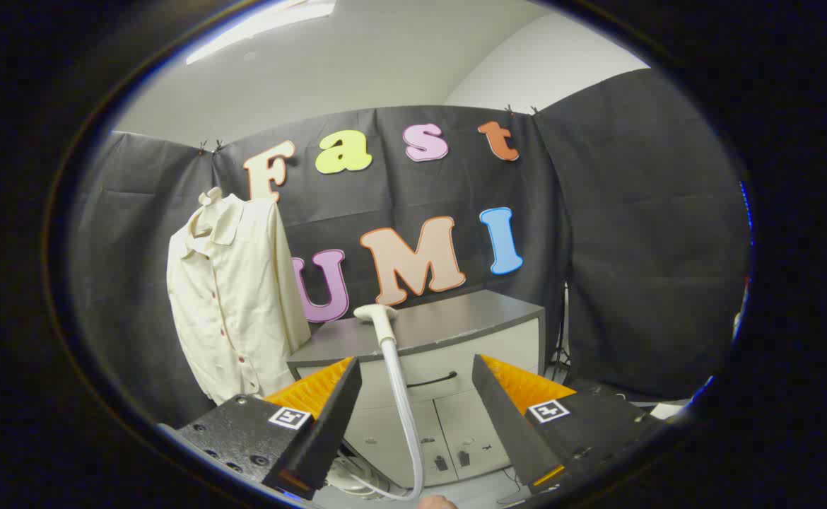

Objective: Iron the clothes twice with a garment steamer, once on the left side and once on the right side.

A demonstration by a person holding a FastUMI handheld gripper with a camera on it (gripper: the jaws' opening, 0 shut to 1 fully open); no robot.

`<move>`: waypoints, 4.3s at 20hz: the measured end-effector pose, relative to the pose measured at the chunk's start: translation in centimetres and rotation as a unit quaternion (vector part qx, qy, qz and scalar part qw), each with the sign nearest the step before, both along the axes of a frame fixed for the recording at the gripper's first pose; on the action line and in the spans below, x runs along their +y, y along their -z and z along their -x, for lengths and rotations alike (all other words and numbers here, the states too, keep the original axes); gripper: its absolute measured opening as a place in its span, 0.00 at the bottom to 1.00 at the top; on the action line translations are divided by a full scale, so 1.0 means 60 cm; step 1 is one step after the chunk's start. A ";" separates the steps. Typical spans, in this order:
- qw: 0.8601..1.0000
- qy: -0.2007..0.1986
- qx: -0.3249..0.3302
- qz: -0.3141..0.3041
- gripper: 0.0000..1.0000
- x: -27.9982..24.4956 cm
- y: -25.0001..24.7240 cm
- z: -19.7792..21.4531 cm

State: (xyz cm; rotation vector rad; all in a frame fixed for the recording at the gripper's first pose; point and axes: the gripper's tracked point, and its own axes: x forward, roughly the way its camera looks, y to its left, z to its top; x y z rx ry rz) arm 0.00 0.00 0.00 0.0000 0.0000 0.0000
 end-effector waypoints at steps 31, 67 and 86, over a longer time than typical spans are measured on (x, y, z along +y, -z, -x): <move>0.996 -0.003 0.046 0.072 0.97 0.124 -0.064 -0.283; 0.968 -0.076 0.234 0.054 0.34 0.139 -0.035 -0.608; 0.997 -0.031 0.017 0.074 0.32 0.221 -0.137 -0.344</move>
